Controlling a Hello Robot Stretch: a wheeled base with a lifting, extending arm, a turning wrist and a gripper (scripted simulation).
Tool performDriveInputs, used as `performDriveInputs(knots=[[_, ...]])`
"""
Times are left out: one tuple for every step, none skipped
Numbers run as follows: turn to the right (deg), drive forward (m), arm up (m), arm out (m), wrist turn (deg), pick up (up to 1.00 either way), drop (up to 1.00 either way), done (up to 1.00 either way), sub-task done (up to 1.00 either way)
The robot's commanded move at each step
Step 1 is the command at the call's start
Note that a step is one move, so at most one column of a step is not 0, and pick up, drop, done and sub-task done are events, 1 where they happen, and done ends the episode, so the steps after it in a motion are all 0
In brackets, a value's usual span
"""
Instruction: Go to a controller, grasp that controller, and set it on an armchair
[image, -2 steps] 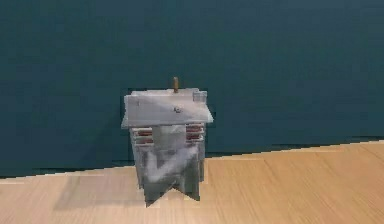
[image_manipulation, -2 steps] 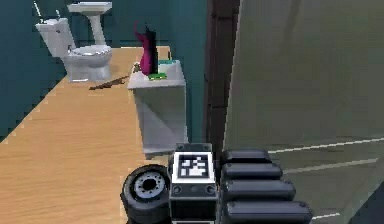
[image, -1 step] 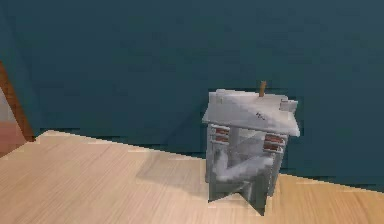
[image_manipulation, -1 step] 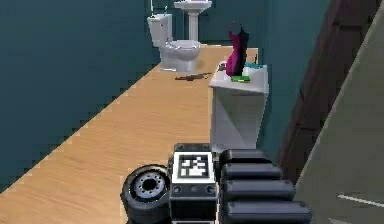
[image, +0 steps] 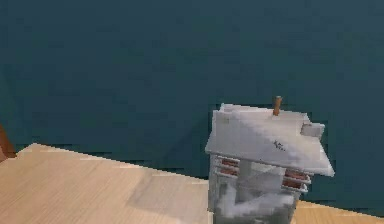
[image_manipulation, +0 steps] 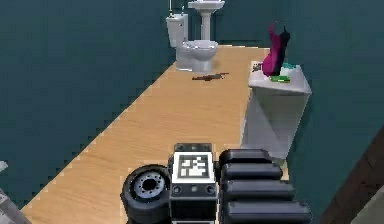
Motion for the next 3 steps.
performDriveInputs(knots=[[-45.0, 0.0, 0.0, 0.0, 0.0, 0.0, 0.0, 0.0, 0.0], [-9.0, 0.0, 0.0, 0.0, 0.0, 0.0, 0.0, 0.0, 0.0], [0.0, 1.0, 0.0, 0.0, 0.0, 0.0, 0.0, 0.0, 0.0]])
